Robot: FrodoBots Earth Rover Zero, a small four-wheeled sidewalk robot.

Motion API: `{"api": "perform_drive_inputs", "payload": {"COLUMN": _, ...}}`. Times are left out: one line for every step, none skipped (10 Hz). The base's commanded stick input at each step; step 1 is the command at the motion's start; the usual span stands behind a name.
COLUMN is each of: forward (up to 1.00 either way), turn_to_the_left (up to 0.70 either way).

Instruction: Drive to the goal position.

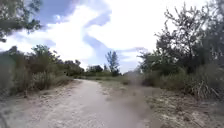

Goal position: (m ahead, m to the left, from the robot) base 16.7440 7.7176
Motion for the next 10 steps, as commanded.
{"api": "perform_drive_inputs", "payload": {"forward": 0.45, "turn_to_the_left": 0.00}}
{"api": "perform_drive_inputs", "payload": {"forward": 0.45, "turn_to_the_left": 0.00}}
{"api": "perform_drive_inputs", "payload": {"forward": 0.45, "turn_to_the_left": 0.00}}
{"api": "perform_drive_inputs", "payload": {"forward": 0.45, "turn_to_the_left": 0.00}}
{"api": "perform_drive_inputs", "payload": {"forward": 0.45, "turn_to_the_left": 0.00}}
{"api": "perform_drive_inputs", "payload": {"forward": 0.45, "turn_to_the_left": 0.00}}
{"api": "perform_drive_inputs", "payload": {"forward": 0.45, "turn_to_the_left": 0.00}}
{"api": "perform_drive_inputs", "payload": {"forward": 0.45, "turn_to_the_left": 0.00}}
{"api": "perform_drive_inputs", "payload": {"forward": 0.45, "turn_to_the_left": 0.00}}
{"api": "perform_drive_inputs", "payload": {"forward": 0.45, "turn_to_the_left": 0.00}}
